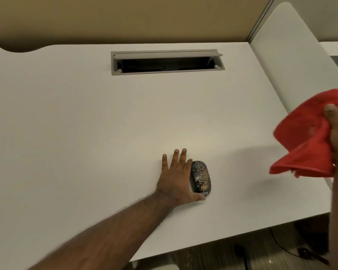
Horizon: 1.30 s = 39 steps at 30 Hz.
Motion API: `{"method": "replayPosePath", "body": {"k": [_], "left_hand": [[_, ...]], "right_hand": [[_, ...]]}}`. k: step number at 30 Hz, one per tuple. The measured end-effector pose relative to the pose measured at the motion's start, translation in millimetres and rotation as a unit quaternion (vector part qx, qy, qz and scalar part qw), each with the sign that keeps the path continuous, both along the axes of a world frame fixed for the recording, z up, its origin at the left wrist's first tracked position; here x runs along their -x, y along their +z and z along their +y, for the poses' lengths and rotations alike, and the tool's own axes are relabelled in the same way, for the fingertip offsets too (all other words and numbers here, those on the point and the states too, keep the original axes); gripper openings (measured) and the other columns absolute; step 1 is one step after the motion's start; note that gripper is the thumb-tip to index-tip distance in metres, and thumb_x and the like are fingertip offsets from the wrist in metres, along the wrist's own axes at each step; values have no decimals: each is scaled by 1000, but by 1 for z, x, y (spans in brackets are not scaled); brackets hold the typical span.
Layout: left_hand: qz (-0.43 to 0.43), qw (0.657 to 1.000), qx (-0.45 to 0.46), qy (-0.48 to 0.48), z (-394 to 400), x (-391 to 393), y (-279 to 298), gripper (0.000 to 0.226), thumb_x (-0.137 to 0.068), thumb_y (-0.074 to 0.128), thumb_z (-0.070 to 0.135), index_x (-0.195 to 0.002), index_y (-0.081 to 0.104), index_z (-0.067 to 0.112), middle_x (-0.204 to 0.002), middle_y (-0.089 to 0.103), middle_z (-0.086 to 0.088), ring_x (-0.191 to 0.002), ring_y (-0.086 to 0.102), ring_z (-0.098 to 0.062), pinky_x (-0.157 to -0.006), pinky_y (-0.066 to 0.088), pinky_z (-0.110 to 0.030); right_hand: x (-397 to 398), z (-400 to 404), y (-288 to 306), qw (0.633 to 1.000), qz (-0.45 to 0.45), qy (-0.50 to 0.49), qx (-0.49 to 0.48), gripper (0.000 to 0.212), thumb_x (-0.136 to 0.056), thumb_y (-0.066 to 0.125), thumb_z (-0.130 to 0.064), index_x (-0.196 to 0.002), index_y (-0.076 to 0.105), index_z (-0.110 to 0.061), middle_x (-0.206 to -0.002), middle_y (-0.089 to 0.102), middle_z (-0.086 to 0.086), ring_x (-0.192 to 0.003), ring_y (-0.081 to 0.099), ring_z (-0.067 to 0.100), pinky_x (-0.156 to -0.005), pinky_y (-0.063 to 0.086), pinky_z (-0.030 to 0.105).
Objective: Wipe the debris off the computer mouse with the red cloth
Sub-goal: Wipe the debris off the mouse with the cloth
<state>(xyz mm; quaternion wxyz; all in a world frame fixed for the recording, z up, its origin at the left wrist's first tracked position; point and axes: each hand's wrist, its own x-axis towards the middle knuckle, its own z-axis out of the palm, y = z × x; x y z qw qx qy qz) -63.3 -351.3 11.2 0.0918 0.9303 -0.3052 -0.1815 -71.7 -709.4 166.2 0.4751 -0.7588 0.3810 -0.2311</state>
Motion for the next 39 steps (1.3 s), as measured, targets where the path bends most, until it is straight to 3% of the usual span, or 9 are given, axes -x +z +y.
{"method": "replayPosePath", "body": {"k": [3, 6, 8, 12, 17, 25, 28, 33, 39], "left_hand": [[-3, 1000, 3, 9, -1, 4, -1, 125, -62, 46, 93, -157, 15, 17, -166, -13, -8, -150, -21, -27, -115, -19, -58], [-6, 1000, 1, 14, -1, 5, -2, 125, -63, 46, 93, -157, 13, 17, -166, -14, -8, -150, -22, -27, -115, -18, -58], [-10, 1000, -3, 12, -1, 5, -1, 125, -63, 45, 93, -157, 14, 17, -166, -14, -9, -150, -21, -28, -115, -17, -59], [-18, 1000, -2, 11, -3, 3, -1, 125, -61, 45, 94, -156, 18, 16, -166, -11, -10, -150, -19, -29, -115, -16, -61], [-24, 1000, -7, 7, -5, 1, -2, 127, -57, 46, 94, -154, 20, 16, -166, -9, -12, -151, -17, -31, -114, -14, -63], [-7, 1000, 8, 9, -5, -3, -2, 121, -60, 54, 90, -153, 22, 18, -166, -9, -12, -151, -15, -31, -116, -9, -62], [-4, 1000, 18, 12, -5, -3, -3, 120, -60, 55, 89, -152, 24, 18, -166, -9, -11, -151, -15, -31, -117, -10, -61], [4, 999, 27, 17, -5, -3, -3, 118, -60, 58, 87, -150, 25, 18, -166, -9, -11, -151, -15, -31, -117, -10, -60], [20, 998, 46, 31, -5, -3, -1, 118, -59, 63, 84, -150, 28, 17, -166, -8, -11, -151, -14, -30, -117, -12, -58]], "right_hand": [[10, 2, 2, 997, 62, 2, 40, 51, -67, 62, -78, -107, 65, -46, -109, 72, -7, -97, 70, 24, -82, 56, 54], [13, 42, -22, 971, 92, 54, 212, 35, -82, 62, -45, -113, 65, -29, -105, 70, 5, -94, 66, 24, -87, 49, 31], [18, 77, -49, 960, 117, 122, 221, 28, -85, 61, -28, -112, 67, -21, -107, 67, 5, -98, 62, 22, -84, 40, 21], [37, 135, -94, 934, 155, 248, 205, 32, -86, 58, -8, -108, 68, -29, -101, 63, -16, -97, 56, -1, -86, 31, 0], [49, 159, -120, 899, 182, 324, 231, 27, -90, 59, -14, -112, 70, -26, -106, 65, -8, -101, 60, 10, -88, 48, 26], [47, 167, -126, 893, 236, 314, 220, 29, -89, 60, -46, -108, 70, -27, -98, 66, -7, -93, 59, 11, -79, 49, 31], [44, 168, -128, 903, 229, 301, 205, 25, -89, 61, -45, -105, 72, -29, -96, 67, -8, -92, 60, 11, -80, 49, 32], [33, 173, -128, 904, 208, 306, 212, 26, -89, 60, -18, -110, 72, -28, -105, 70, -6, -102, 63, 13, -89, 51, 34], [19, 184, -124, 889, 249, 336, 188, 25, -92, 56, -39, -109, 72, -32, -102, 66, -8, -96, 61, 9, -85, 49, 28]]}}
